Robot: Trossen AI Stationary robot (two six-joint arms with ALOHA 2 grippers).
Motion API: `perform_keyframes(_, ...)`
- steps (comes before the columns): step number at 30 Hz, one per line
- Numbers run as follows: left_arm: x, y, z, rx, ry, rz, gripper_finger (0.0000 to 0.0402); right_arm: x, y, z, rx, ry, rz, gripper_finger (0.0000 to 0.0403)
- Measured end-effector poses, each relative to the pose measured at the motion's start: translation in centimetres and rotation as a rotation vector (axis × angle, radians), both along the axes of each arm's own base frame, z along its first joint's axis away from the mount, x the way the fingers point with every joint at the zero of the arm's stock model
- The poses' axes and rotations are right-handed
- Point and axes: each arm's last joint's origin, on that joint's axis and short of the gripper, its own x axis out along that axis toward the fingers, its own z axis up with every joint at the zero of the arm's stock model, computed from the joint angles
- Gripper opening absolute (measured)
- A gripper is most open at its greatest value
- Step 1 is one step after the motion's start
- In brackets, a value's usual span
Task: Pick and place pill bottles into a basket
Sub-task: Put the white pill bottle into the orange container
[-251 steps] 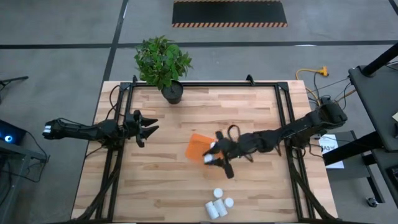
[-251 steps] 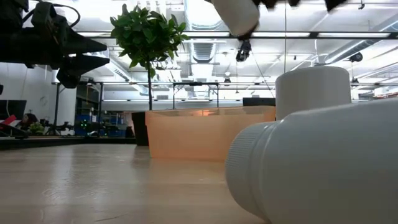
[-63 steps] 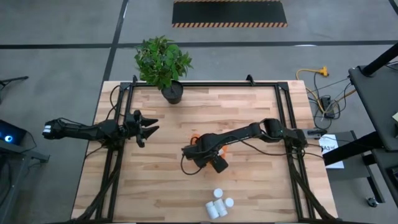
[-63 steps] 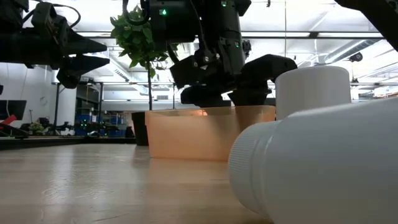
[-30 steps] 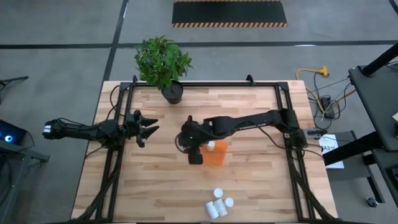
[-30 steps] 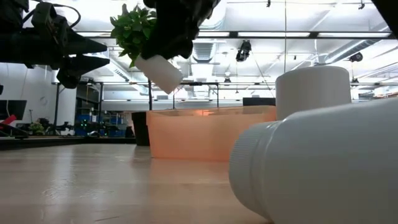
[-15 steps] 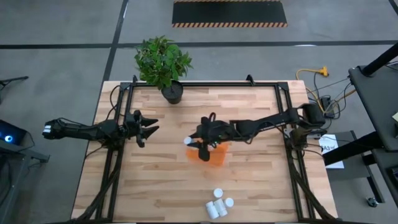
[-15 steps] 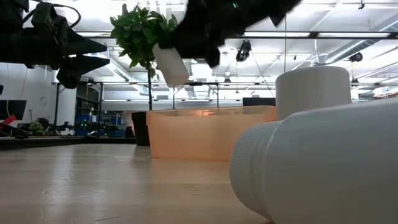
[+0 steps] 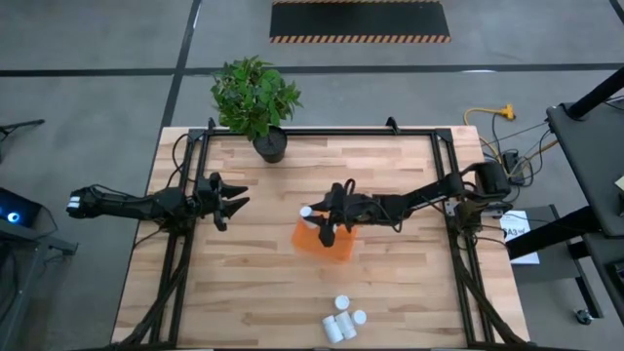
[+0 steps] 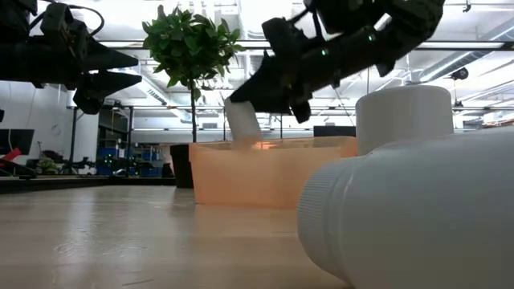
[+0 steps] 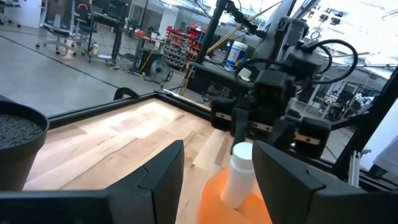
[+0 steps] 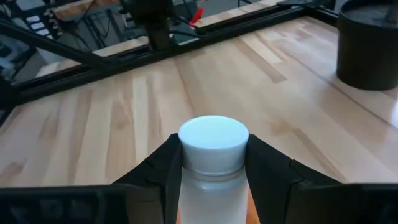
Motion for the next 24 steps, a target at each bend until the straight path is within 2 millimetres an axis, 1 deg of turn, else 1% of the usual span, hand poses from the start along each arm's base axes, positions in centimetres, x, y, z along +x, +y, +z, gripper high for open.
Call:
perform_keyframes(5, 0.0, 0.0, 0.0, 0.0, 0.0, 0.0, 0.0173, -0.6, -0.2, -0.9, 0.047, -0.043, -0.021, 0.0131)
perform_keyframes(10, 0.0, 0.0, 0.0, 0.0, 0.001, 0.0, 0.0173, -1.2, 0.4, -0.7, 0.07, -0.162, 0.026, 0.0131)
perform_keyframes(15, 0.0, 0.0, 0.0, 0.0, 0.001, 0.0, 0.0173, -1.9, 1.2, -1.5, 0.091, -0.149, 0.107, 0.0131)
perform_keyframes(19, 0.0, 0.0, 0.0, 0.0, 0.001, 0.0, 0.0173, -2.9, 2.1, -2.3, 0.104, -0.163, 0.139, 0.0131)
perform_keyframes(24, 0.0, 0.0, 0.0, 0.0, 0.001, 0.0, 0.0173, -4.7, 2.8, -3.1, 0.153, -0.211, 0.158, 0.0131)
